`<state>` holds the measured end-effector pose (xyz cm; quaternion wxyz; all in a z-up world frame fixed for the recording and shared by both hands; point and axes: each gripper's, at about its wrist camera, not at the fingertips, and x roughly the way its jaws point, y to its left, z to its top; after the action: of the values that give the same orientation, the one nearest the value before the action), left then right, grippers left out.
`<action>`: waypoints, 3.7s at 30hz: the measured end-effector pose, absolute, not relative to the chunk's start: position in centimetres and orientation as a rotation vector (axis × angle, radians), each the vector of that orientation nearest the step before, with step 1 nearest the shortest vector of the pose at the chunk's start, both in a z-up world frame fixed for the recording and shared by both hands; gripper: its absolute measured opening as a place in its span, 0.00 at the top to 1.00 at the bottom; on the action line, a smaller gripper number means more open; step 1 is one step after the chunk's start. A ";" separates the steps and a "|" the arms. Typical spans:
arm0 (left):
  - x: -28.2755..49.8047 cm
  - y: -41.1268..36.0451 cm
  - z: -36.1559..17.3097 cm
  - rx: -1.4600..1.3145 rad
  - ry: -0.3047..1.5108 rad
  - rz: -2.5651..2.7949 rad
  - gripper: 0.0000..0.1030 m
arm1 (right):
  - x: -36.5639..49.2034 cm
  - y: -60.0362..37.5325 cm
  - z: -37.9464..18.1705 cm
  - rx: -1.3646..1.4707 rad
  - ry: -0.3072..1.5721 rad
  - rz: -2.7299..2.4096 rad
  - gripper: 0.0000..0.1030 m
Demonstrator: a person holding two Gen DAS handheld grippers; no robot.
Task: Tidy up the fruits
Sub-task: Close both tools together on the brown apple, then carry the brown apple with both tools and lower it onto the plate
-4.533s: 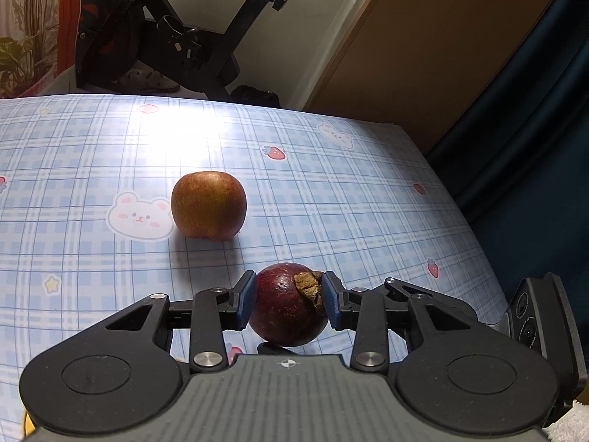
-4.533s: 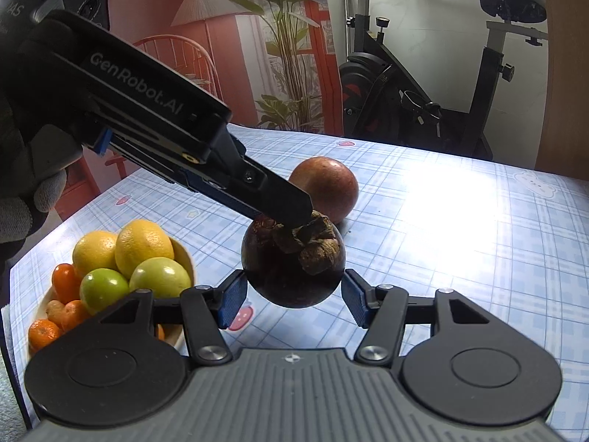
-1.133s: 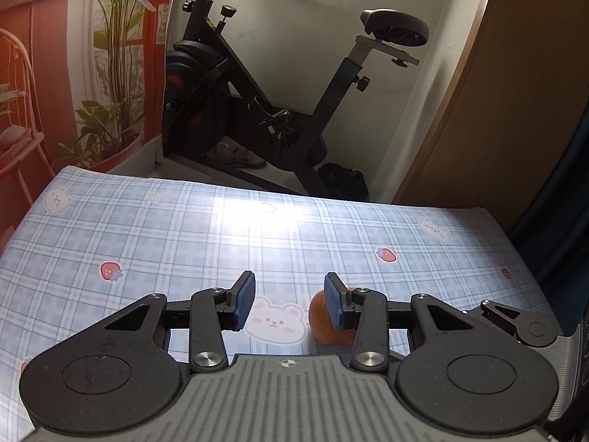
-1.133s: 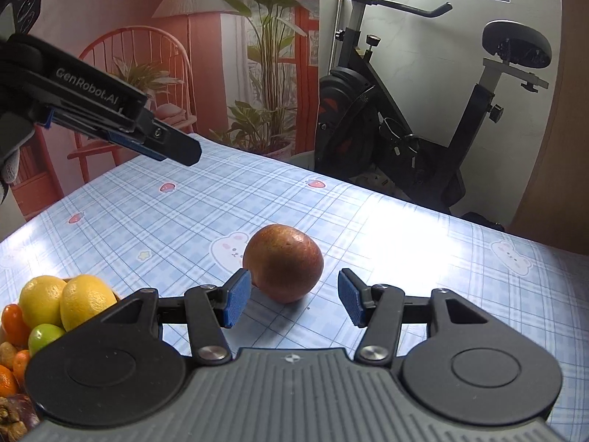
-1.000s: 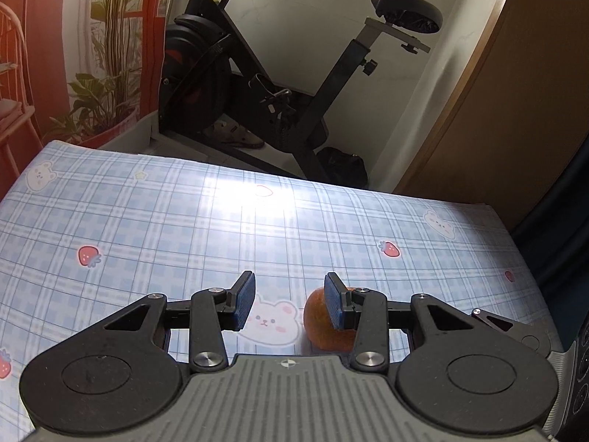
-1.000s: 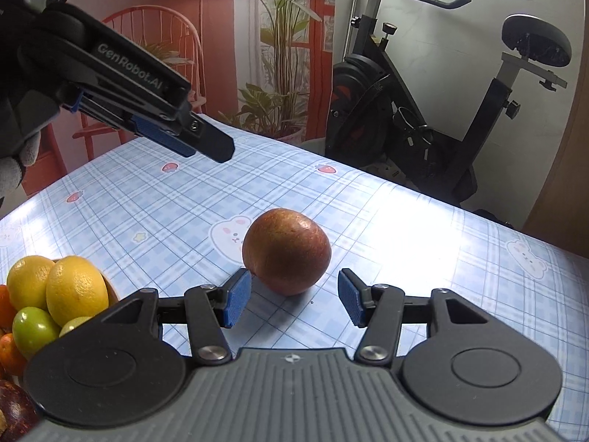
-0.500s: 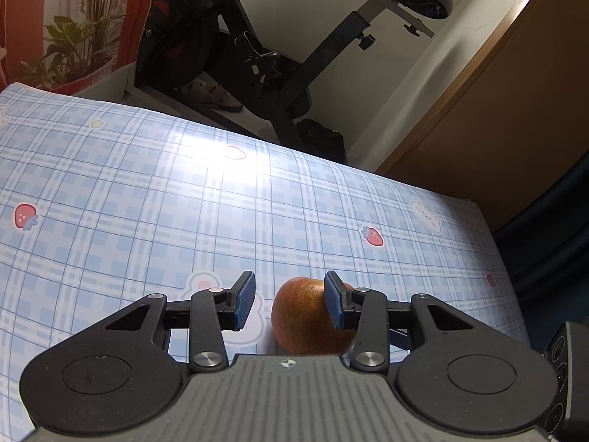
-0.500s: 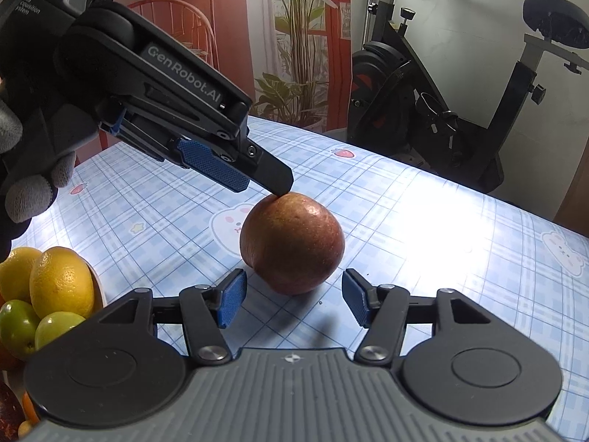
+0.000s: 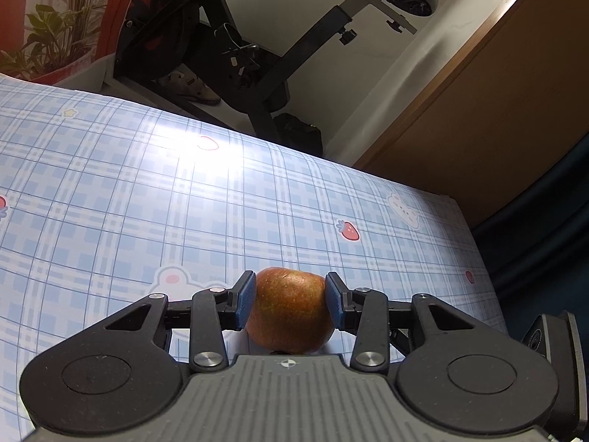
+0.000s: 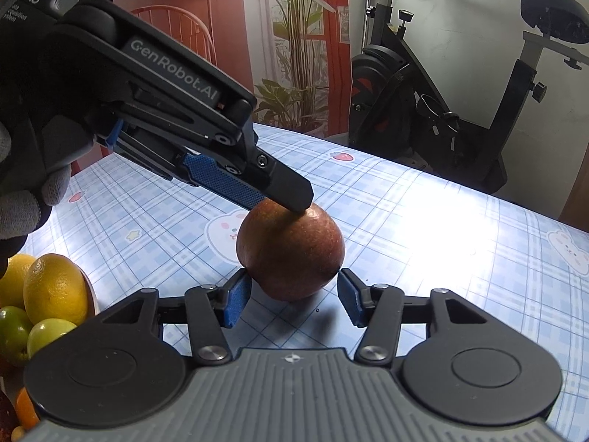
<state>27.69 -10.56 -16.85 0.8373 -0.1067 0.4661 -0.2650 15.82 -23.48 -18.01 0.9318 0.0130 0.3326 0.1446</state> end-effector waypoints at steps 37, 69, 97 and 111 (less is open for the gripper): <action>27.6 -10.1 -17.3 -0.251 1.023 -0.594 0.53 | 14.7 -24.1 -17.7 0.133 0.667 0.327 0.41; 12.8 0.5 -12.3 -0.286 0.949 -0.520 0.54 | 3.4 -12.0 -11.6 0.020 0.592 0.452 0.45; 11.7 1.1 -12.8 -0.347 0.970 -0.565 0.54 | 2.5 -12.8 -11.5 0.047 0.630 0.471 0.45; 9.0 2.2 -12.1 -0.334 0.964 -0.556 0.54 | 0.8 -11.7 -10.3 0.027 0.633 0.497 0.46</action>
<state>9.03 2.19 -12.07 0.8359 -0.1579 0.4554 -0.2626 0.80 -11.73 -10.35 0.9201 0.0133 0.3079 0.2417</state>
